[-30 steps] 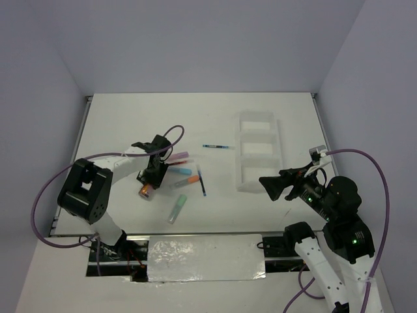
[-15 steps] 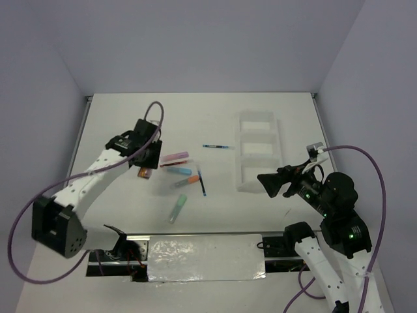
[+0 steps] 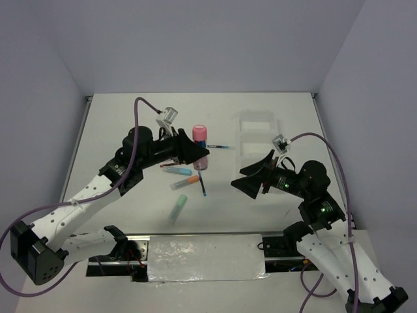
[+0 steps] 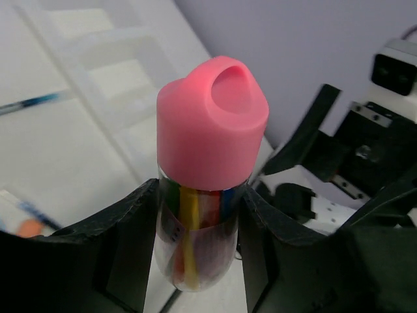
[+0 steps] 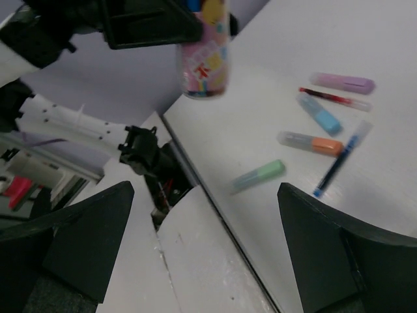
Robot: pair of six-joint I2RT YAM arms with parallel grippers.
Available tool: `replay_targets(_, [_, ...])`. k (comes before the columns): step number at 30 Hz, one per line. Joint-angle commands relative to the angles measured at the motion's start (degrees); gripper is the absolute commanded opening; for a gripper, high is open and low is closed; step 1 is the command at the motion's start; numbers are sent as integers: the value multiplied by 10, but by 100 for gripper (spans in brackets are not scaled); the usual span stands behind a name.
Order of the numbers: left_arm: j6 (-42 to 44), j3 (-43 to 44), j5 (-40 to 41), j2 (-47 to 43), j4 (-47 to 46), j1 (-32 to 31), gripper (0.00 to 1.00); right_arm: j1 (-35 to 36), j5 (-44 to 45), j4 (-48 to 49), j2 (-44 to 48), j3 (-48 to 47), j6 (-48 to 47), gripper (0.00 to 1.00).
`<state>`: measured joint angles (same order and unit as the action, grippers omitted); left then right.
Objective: Sort the stationery into containers
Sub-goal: Pick up the stationery from the center of the board.
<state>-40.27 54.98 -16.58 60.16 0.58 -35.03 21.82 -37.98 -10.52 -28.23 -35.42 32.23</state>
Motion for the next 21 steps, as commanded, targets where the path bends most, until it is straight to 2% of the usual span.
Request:
replay_targets(1, [-97,3,-77,10,-191,-23,0,51,-22,143,-28,4,17,100])
replay_targets(5, [-136,-10,-85,20,-257,-50,0,116,27,163,-83,-6,-15,100])
replay_targets(10, [-145,-14,-66,23,-258,-79,0,176,81,190,-147,-28,-40,100])
replay_targets(14, [-157,-36,-64,25,-274,-87,0,195,104,221,-170,-41,-47,100])
replay_targets(21, [-128,-34,-37,4,-229,-91,0,206,89,285,-169,-33,-43,98])
